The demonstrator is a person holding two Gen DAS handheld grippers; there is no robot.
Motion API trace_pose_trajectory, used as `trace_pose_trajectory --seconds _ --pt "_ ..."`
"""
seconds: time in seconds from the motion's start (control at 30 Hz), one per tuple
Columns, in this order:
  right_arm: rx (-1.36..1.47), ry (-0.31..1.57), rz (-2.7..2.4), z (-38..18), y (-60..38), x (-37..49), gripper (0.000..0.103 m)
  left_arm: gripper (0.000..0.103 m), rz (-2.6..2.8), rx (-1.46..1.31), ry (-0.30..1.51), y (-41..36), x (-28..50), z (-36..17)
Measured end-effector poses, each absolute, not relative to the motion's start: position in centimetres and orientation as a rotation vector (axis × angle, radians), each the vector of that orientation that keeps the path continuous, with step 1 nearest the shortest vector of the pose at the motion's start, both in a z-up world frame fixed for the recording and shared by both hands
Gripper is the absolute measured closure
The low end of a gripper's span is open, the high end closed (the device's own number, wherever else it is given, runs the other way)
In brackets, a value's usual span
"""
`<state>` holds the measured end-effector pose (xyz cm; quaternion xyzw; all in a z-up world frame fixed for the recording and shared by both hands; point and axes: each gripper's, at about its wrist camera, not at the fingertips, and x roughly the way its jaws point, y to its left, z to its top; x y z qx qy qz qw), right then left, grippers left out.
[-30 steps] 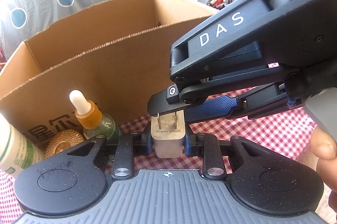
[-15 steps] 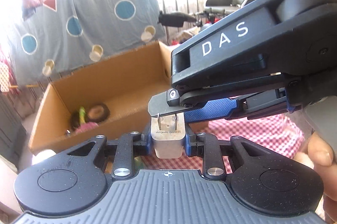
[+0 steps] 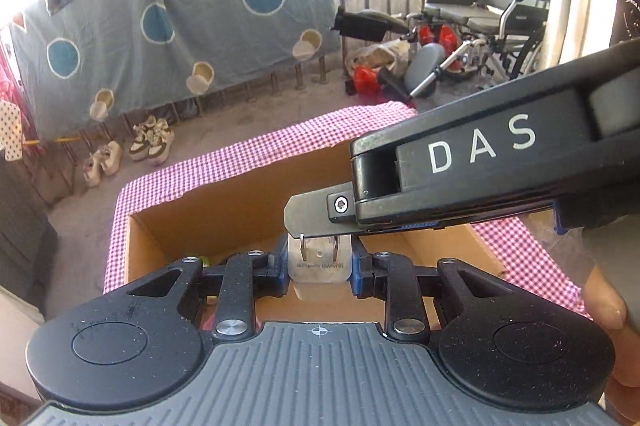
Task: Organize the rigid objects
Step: 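Carry the white charger into the box and lower it, then open the right gripper and withdraw it from the box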
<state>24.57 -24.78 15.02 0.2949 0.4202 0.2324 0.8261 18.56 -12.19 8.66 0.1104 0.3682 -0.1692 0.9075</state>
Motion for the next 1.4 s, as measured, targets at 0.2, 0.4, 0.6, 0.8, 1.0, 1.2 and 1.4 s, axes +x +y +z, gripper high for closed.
trace_pose_trajectory --seconds 0.2,0.4,0.6,0.8,1.0,1.2,1.4 --pt "0.712 1.070 0.485 10.1 -24.7 31.9 0.064 0.077 -0.339 0.191 0.951 -11.1 25.2 5.5" --pt "0.732 1.189 0.475 5.0 -23.9 36.9 0.064 0.077 -0.294 0.168 1.068 -10.8 29.0 2.3" --pt "0.702 1.233 0.462 2.0 -23.0 39.4 0.064 0.077 -0.263 0.165 1.126 -10.7 30.9 0.3" --pt "0.683 1.238 0.466 0.9 -22.6 39.5 0.064 0.076 -0.257 0.167 1.148 -11.0 31.2 -0.3" --pt "0.693 1.205 0.460 2.0 -23.8 39.1 0.064 0.062 -0.260 0.165 1.124 -11.1 30.9 0.5" --pt "0.714 1.079 0.482 6.3 -26.3 35.1 0.063 0.039 -0.272 0.141 1.070 -10.0 29.1 3.2" --pt "0.820 0.872 0.549 11.4 -30.0 27.9 0.063 0.030 -0.323 0.080 0.982 -8.3 25.6 7.2"
